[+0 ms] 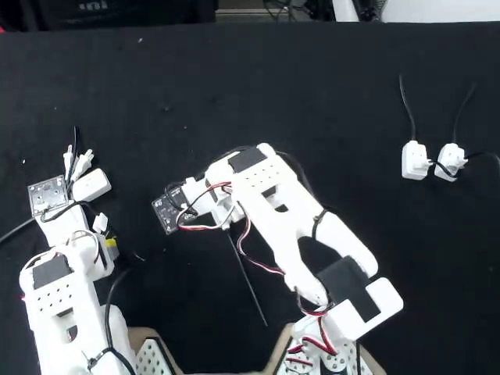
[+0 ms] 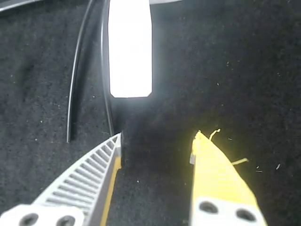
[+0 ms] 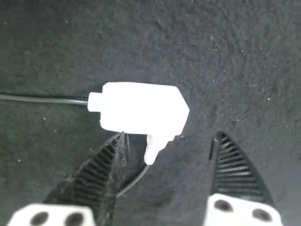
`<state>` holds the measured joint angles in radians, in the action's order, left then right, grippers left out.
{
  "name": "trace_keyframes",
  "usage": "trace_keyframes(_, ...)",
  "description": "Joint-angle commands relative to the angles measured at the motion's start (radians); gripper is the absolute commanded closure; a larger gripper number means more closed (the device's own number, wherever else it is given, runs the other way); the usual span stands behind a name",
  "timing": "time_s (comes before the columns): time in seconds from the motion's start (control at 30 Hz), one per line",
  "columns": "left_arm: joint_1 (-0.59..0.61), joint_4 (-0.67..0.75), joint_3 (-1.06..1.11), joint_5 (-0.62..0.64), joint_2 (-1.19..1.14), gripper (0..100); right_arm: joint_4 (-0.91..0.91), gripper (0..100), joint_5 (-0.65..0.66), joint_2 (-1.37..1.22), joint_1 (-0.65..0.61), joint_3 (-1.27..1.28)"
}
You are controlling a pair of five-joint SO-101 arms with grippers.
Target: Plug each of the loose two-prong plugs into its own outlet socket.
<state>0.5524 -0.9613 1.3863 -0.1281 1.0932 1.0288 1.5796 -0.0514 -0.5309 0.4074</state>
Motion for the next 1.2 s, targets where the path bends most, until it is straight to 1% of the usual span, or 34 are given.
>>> trace_keyframes(0.0,0.010,0.014,-0.050,0.006,0.014,76,0.005,75.2,0.114,0.058,-0.014,-0.035)
trace_keyframes(0.07,0.010,0.014,-0.050,0.008,0.014,76,0.002,78.5,0.203,0.058,-0.018,-0.007)
trace_keyframes(0.17,0.008,0.014,-0.050,0.008,0.014,76,0.002,81.4,0.253,0.058,-0.034,0.016)
trace_keyframes(0.43,0.008,0.015,-0.048,0.006,0.014,76,0.002,81.3,0.269,0.056,-0.051,0.024)
trace_keyframes(0.57,0.007,0.015,-0.048,0.006,0.014,76,0.000,81.3,0.308,0.056,-0.052,0.025)
trace_keyframes(0.7,0.007,0.044,-0.042,0.006,0.012,76,0.000,81.3,0.310,0.050,-0.072,0.027)
trace_keyframes(0.87,0.008,0.043,-0.042,0.006,0.012,76,0.000,81.4,0.310,0.012,-0.114,0.022)
trace_keyframes(0.97,0.008,0.041,-0.042,0.005,0.012,76,0.000,81.4,0.311,-0.002,-0.110,0.013)
trace_keyframes(1.07,0.008,0.041,-0.042,0.005,0.012,76,0.021,81.4,0.311,0.013,-0.089,-0.027)
trace_keyframes(1.17,0.008,0.041,-0.042,0.005,0.012,76,0.104,81.4,0.308,0.061,-0.083,-0.047)
